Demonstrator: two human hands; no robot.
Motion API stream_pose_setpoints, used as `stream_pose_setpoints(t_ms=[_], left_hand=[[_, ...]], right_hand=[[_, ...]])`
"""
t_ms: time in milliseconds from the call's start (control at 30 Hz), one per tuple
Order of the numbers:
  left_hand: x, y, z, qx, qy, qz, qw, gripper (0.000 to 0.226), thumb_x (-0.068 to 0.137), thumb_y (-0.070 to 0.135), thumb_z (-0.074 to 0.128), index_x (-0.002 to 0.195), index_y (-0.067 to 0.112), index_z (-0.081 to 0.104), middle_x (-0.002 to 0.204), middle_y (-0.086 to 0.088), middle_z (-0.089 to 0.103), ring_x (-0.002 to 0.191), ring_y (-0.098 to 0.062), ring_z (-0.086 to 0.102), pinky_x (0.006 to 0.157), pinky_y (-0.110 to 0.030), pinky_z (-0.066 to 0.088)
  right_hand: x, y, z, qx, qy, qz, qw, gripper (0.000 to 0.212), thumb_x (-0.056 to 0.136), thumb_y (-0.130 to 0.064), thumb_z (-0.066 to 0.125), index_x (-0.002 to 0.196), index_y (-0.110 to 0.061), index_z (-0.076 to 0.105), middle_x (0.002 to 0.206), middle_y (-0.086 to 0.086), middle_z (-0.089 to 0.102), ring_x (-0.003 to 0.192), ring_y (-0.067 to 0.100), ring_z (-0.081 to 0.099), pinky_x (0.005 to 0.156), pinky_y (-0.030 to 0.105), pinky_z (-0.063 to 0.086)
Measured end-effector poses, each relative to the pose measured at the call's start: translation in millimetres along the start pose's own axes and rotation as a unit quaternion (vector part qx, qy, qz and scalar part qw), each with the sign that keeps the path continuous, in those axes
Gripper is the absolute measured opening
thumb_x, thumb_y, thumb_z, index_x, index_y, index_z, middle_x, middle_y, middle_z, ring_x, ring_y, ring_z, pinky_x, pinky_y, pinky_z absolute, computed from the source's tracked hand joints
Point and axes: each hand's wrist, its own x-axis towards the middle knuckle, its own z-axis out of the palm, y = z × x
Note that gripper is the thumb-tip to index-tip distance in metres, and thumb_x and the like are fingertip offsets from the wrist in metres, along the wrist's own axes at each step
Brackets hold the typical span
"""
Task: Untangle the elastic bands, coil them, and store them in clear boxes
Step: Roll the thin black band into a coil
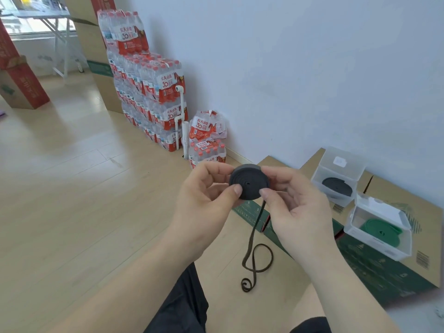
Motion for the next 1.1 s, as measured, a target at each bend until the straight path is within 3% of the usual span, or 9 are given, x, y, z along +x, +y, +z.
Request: stream_pose_setpoints(t_ms=[167,267,400,533,667,767,867,967,1100], left_hand=[[0.8,-3.0,-1.3,0.22,-0.004,0.09,0.971,0.031,0.09,0.006,0.075,0.111,0.025,0.064,0.108,0.012,0.069,0.105,-0.002,0.067,0.08,-0.018,0.058],[1.7,-0.1,0.0,0.23,-0.032,0.129,0.964,0.038,0.09,-0.001,0.072,0.117,0.025,0.066,0.102,0.014,0.071,0.1,-0.003,0.069,0.079,-0.017,0.058],[4.2,2.6,-1.4,0.206,-0.024,0.099,0.973,0.037,0.09,-0.004,0.071,0.107,0.029,0.068,0.092,0.012,0.072,0.093,-0.006,0.069,0.076,-0.023,0.06],[4.4,4.4,-1.3,0.15,0.001,0.09,0.985,0.033,0.092,-0.005,0.068,0.098,0.028,0.068,0.093,0.015,0.074,0.088,-0.006,0.07,0.079,-0.032,0.063],[6.7,-1.0,-2.7,0.137,0.019,0.084,0.987,0.032,0.093,-0.005,0.068,0.097,0.026,0.067,0.095,0.009,0.074,0.092,-0.015,0.072,0.084,-0.045,0.063],[4.1,-7.4,-4.8,0.282,-0.017,0.133,0.95,0.035,0.092,0.002,0.069,0.114,0.028,0.059,0.107,0.017,0.065,0.1,-0.005,0.065,0.081,-0.033,0.061],[5.0,-11.9,-6.8,0.371,-0.045,0.23,0.899,0.043,0.092,0.008,0.069,0.128,0.026,0.053,0.117,0.013,0.063,0.105,-0.006,0.063,0.084,-0.033,0.059],[3.3,-7.6,-2.9,0.312,-0.051,0.213,0.924,0.04,0.092,0.002,0.068,0.116,0.033,0.06,0.104,0.018,0.067,0.098,-0.005,0.066,0.078,-0.029,0.059],[2.3,-1.1,-2.7,0.16,-0.003,0.101,0.982,0.041,0.091,-0.002,0.072,0.1,0.038,0.064,0.097,0.016,0.073,0.089,-0.01,0.072,0.079,-0.039,0.063]], right_hand=[[12.6,3.5,-9.2,-0.16,-0.045,-0.104,0.981,0.05,0.089,0.015,0.056,0.106,-0.026,0.079,0.102,-0.008,0.065,0.1,0.011,0.064,0.084,0.015,0.047],[17.3,1.0,-8.6,-0.205,-0.068,-0.145,0.966,0.047,0.085,0.01,0.052,0.1,-0.024,0.081,0.099,-0.009,0.066,0.098,0.013,0.064,0.082,0.025,0.052],[18.2,-6.8,-10.9,-0.096,-0.033,-0.036,0.994,0.036,0.089,0.009,0.068,0.09,-0.026,0.076,0.088,-0.014,0.076,0.09,0.001,0.069,0.078,0.007,0.049],[12.2,-2.0,-8.6,-0.008,-0.002,0.043,0.999,0.037,0.088,0.0,0.077,0.096,-0.036,0.073,0.095,-0.017,0.078,0.092,0.005,0.074,0.084,0.018,0.058],[10.1,1.9,-8.9,-0.002,0.002,0.028,1.0,0.048,0.091,0.006,0.071,0.103,-0.04,0.073,0.1,-0.012,0.078,0.098,0.008,0.074,0.087,0.021,0.058],[13.8,2.9,-11.3,-0.117,-0.021,-0.069,0.991,0.046,0.09,0.012,0.066,0.107,-0.029,0.077,0.1,-0.012,0.074,0.096,0.007,0.069,0.084,0.015,0.051],[17.1,2.9,-10.4,-0.214,-0.044,-0.157,0.963,0.045,0.086,0.017,0.063,0.11,-0.018,0.079,0.099,-0.002,0.07,0.094,0.013,0.066,0.083,0.018,0.052],[15.8,-3.4,-9.0,-0.192,-0.036,-0.146,0.97,0.043,0.087,0.011,0.068,0.103,-0.027,0.077,0.096,-0.013,0.073,0.094,0.006,0.069,0.086,0.018,0.053],[9.9,-7.2,-9.3,-0.032,0.003,0.011,0.999,0.035,0.087,-0.004,0.079,0.093,-0.038,0.072,0.094,-0.02,0.076,0.088,0.002,0.073,0.079,0.015,0.055]])
